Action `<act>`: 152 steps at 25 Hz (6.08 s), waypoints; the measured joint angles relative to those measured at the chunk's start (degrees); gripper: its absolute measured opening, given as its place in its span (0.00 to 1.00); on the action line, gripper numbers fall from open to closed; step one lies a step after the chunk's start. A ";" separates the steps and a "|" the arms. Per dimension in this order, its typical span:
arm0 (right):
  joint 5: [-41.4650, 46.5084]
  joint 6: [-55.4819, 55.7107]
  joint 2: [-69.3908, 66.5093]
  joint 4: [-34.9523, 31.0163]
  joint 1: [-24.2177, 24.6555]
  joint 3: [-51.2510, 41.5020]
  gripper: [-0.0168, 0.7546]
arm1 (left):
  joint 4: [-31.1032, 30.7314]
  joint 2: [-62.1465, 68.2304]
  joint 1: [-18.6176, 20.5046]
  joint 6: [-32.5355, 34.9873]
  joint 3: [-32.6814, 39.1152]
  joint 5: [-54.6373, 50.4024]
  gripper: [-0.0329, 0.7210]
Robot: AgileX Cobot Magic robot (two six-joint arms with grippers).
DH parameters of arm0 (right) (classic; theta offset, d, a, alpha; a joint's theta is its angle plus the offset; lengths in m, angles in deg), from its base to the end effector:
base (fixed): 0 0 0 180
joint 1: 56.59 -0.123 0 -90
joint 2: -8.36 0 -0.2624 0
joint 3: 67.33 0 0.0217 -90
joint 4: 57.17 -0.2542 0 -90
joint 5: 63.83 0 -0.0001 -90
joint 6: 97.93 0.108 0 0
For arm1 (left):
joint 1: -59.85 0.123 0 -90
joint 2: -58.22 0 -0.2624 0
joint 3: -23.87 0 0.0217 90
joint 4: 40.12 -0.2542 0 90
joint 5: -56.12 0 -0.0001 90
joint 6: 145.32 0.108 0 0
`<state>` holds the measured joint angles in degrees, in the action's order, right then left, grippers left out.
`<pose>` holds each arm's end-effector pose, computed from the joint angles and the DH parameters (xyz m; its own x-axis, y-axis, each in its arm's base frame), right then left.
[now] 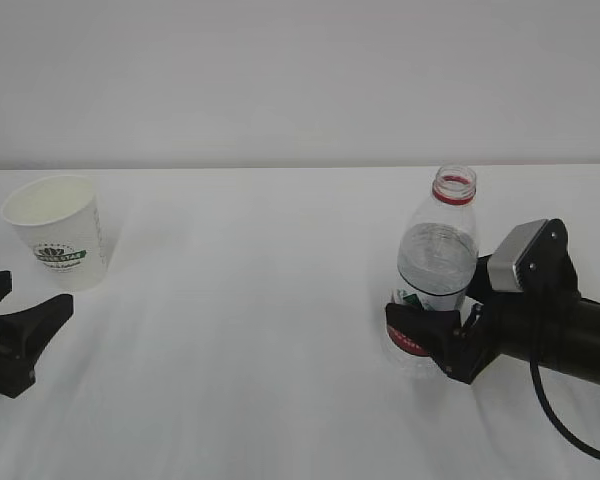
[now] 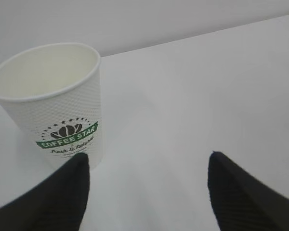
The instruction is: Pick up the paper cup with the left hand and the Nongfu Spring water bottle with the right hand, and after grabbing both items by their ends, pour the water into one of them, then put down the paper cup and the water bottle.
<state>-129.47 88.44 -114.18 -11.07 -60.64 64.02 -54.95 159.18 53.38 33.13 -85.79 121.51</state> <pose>0.2700 0.0902 0.0627 -0.2052 -0.2335 -0.9504 -0.7410 0.6714 -0.0049 0.2062 -0.0487 0.1024 -0.2564 0.1100 -0.9603 0.3535 0.9353 0.0127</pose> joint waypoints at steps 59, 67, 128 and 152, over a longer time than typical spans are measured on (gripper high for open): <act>10.82 1.48 11.33 -15.96 -0.03 -0.21 0.57 | -0.17 0.00 0.00 0.00 0.00 0.00 0.79; 15.94 1.48 14.99 -20.00 -0.03 -0.21 0.57 | -0.31 0.00 0.00 0.00 0.00 0.00 0.79; 15.83 -8.39 19.71 -43.13 -0.13 -7.19 0.57 | 14.83 17.71 0.00 0.00 -14.19 0.37 0.86; 15.83 -8.75 19.71 -43.13 -0.13 -7.19 0.57 | 13.07 17.93 0.00 0.00 -14.60 0.48 0.84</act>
<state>-113.64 79.68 -94.46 -54.20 -60.77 56.82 -41.88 177.11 53.38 33.13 -100.39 121.99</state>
